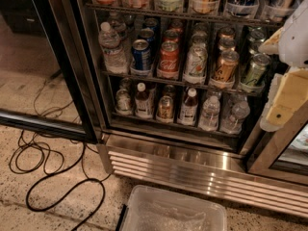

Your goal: Pick coke can from top shelf of fridge

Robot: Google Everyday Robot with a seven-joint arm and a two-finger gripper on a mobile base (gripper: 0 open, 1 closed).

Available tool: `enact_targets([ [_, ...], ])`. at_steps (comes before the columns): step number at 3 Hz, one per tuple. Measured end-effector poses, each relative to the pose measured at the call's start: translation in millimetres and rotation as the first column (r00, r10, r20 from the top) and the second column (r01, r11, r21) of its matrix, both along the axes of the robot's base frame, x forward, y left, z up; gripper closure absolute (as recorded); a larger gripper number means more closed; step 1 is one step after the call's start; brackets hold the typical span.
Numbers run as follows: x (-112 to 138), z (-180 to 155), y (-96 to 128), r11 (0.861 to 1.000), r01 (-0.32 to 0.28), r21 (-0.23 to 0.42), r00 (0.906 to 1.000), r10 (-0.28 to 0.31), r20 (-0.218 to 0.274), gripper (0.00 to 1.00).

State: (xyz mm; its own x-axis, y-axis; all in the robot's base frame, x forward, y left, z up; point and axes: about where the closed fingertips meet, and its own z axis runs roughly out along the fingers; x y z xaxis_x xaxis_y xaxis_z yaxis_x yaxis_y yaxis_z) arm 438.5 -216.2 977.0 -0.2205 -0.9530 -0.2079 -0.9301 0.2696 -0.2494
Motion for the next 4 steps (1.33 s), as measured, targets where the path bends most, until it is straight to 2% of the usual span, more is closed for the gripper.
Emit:
enact_targets([
  [2, 0.8, -0.4, 6.5, 1.0, 0.015, 0.001, 0.9997, -0.015, 0.018, 0.0],
  [3, -0.7, -2.2, 32.1, 0.999, 0.052, 0.014, 0.9967, -0.053, 0.061, 0.0],
  [4, 0.8, -10.1, 62.2, 0.995, 0.067, 0.079, 0.9951, -0.072, 0.068, 0.0],
])
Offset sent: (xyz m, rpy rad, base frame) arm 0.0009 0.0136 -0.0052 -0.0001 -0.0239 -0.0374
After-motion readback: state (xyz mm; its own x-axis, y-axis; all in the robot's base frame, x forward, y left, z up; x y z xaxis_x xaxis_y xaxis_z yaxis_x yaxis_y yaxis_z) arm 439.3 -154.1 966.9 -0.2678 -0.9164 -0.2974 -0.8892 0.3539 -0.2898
